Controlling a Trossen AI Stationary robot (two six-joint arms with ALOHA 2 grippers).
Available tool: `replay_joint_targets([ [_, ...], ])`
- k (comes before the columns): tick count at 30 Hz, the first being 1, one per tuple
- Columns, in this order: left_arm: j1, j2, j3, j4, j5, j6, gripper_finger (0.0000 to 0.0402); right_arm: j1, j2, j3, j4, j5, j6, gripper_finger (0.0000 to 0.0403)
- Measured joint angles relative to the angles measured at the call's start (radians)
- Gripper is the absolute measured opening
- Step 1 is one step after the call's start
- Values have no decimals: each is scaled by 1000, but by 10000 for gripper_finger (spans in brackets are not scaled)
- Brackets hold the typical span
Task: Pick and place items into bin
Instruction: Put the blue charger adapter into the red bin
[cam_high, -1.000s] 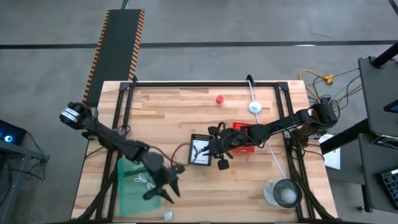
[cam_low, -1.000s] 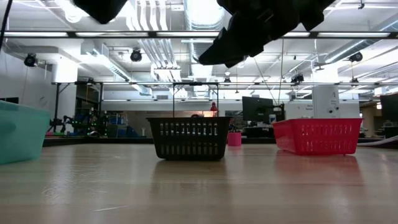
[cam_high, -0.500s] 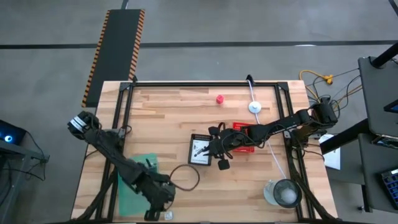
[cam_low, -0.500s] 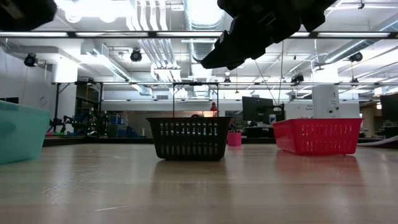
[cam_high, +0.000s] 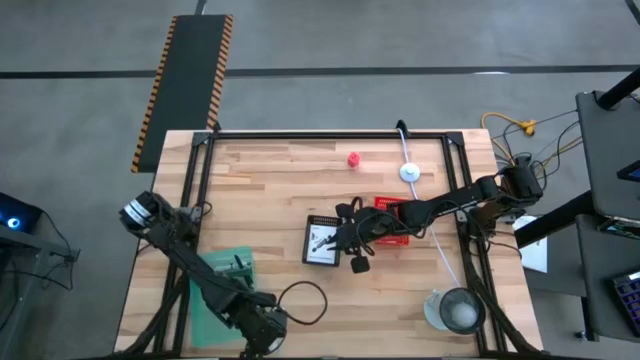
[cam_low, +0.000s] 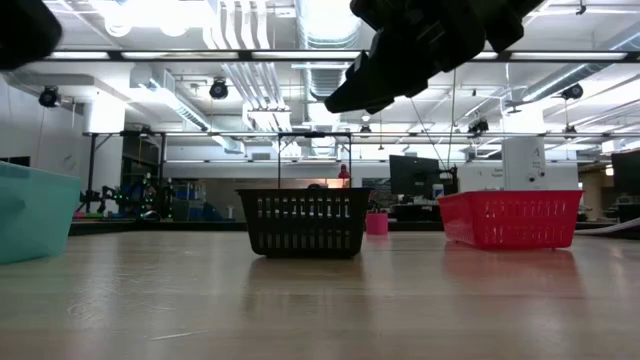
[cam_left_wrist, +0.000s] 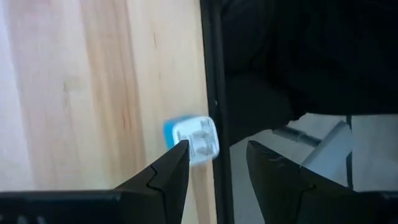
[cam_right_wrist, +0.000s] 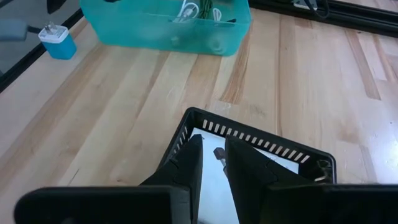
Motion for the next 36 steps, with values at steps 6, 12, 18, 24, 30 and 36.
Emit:
replay_joint_targets([
  [6, 30, 1, -1, 110, 1, -28, 144, 0, 0, -5, 0, 32, -1, 59],
  [12, 32, 4, -8, 128, 6, -48, 147, 0, 0, -13, 1, 55, -1, 59],
  [18, 31, 13, -11, 125, 13, -75, 213, 0, 0, -15, 2, 55, -1, 59],
  [24, 20, 14, -13, 102, 49, -111, 267, 0, 0, -15, 2, 55, -5, 59],
  [30, 2, 40, -20, 51, 21, -138, 270, 0, 0, -15, 3, 55, -10, 59],
  [36, 3, 88, -5, 61, 26, -167, 270, 0, 0, -15, 6, 57, -10, 59],
])
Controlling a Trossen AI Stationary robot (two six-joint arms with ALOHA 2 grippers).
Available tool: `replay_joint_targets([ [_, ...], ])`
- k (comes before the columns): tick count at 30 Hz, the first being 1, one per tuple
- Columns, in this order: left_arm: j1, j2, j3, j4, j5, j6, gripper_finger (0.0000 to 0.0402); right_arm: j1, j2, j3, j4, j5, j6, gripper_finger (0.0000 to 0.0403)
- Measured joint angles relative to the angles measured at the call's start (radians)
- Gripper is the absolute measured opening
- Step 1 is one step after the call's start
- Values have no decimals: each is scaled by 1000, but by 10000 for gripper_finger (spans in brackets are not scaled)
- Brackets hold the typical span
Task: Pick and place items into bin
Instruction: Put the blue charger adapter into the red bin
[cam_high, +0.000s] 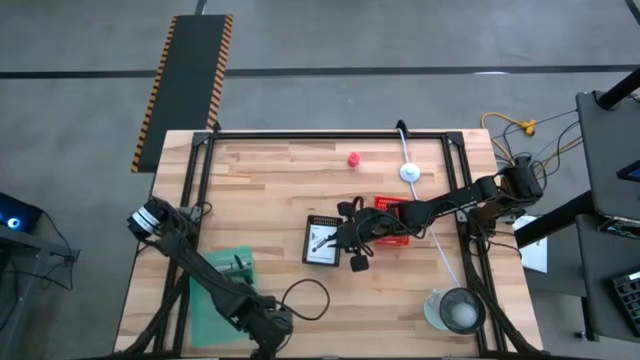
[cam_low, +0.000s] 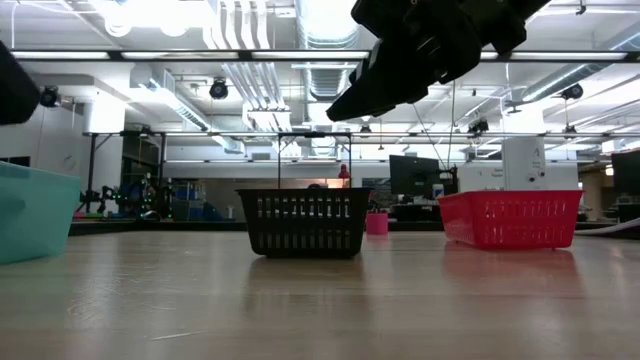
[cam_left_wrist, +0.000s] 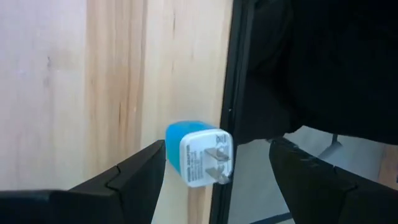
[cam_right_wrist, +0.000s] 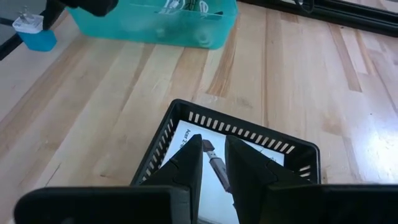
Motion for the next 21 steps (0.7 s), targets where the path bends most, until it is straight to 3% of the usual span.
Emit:
replay_joint_targets([
  [6, -1, 19, -1, -1, 52, -19, 270, 0, 0, 0, -1, 3, 0, 59],
  [21, 2, 25, -12, -3, 24, -18, 270, 0, 0, 0, -2, 3, 0, 59],
])
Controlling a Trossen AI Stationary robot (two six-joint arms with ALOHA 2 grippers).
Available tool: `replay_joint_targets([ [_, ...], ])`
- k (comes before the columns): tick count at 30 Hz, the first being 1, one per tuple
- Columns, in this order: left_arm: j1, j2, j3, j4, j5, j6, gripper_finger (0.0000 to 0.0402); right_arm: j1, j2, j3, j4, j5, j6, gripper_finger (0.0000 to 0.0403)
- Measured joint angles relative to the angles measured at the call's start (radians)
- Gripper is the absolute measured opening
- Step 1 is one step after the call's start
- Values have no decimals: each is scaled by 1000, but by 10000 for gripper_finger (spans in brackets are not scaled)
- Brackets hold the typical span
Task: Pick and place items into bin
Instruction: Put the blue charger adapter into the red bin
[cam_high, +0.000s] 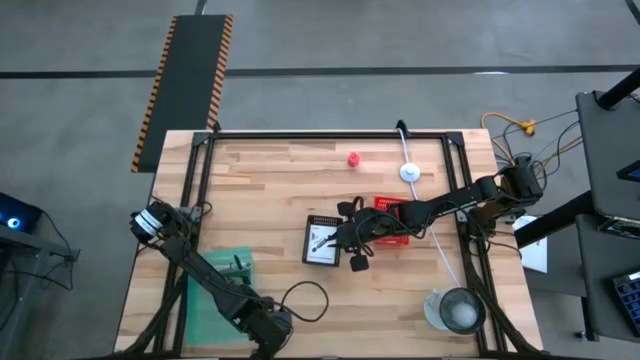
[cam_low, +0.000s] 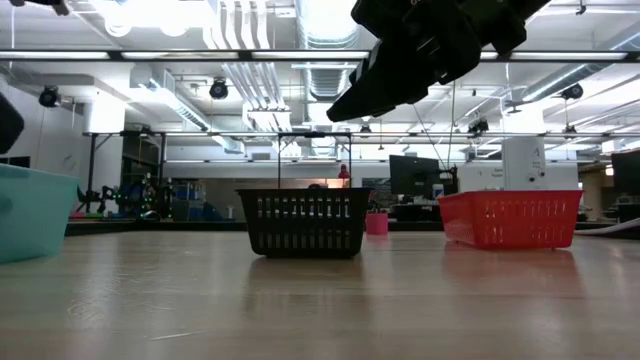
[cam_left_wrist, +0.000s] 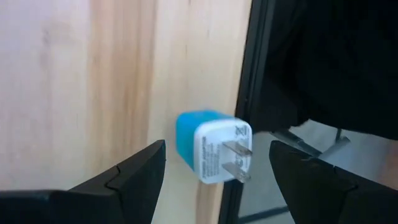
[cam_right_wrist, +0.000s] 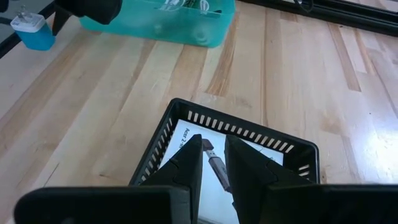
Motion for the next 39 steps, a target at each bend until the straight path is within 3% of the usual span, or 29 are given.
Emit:
replay_joint_targets([
  [24, 27, 53, -9, 1, -5, 84, 265, 0, 0, 0, -4, 3, 0, 59],
  [34, 32, 53, -11, -57, 56, 137, 176, 0, 0, 0, -5, 3, 0, 59],
  [39, 62, 52, -12, -57, 165, 179, 132, 0, -1, 0, -14, 2, 15, 59],
])
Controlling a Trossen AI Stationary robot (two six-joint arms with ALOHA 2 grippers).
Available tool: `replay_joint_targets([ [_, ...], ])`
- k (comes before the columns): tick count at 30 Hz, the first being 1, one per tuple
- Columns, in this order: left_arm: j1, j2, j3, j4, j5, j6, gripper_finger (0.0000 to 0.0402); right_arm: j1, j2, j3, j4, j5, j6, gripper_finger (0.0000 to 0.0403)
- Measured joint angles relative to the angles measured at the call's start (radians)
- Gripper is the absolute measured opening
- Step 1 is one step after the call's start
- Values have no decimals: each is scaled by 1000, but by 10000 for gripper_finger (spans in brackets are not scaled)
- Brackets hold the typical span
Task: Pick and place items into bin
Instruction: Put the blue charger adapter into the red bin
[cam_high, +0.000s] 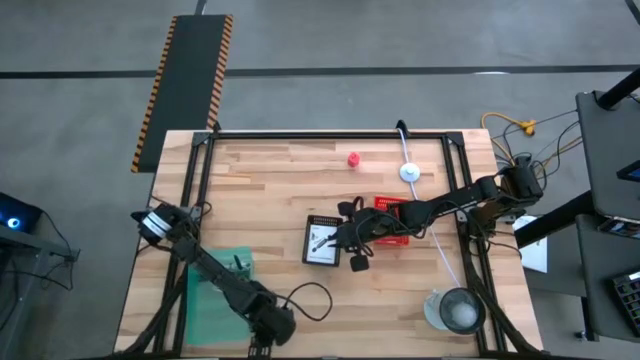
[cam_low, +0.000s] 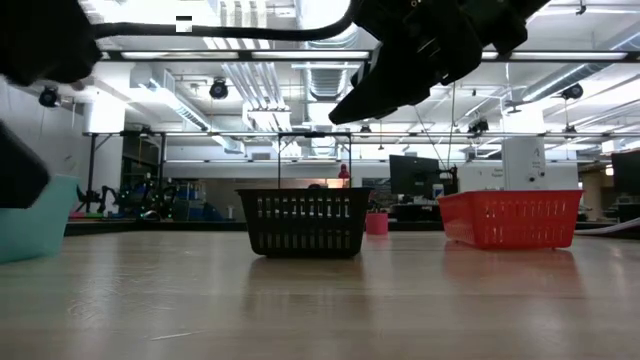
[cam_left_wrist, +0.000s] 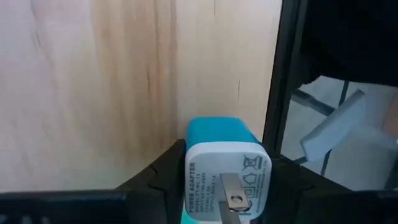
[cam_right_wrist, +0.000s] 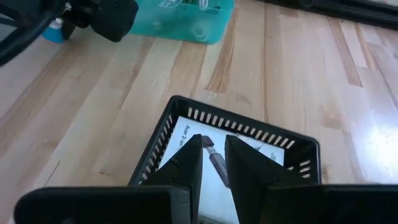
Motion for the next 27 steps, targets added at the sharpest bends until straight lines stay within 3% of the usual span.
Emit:
replay_joint_targets([
  [7, 36, -2, 7, -2, 13, 116, 132, 0, -34, 0, -52, 0, 23, 59],
  [13, 46, -49, 6, -105, 2, 193, 132, 2, -71, 0, -80, 13, 38, 59],
  [19, 49, -163, -2, -123, -184, 357, 132, 13, -110, -3, -112, 17, 53, 59],
  [23, 51, -251, -17, -122, -354, 506, 132, 30, -142, -15, -123, 94, 52, 59],
  [27, 78, -341, -88, 30, -498, 742, 132, 57, -204, -63, -116, 178, 58, 59],
])
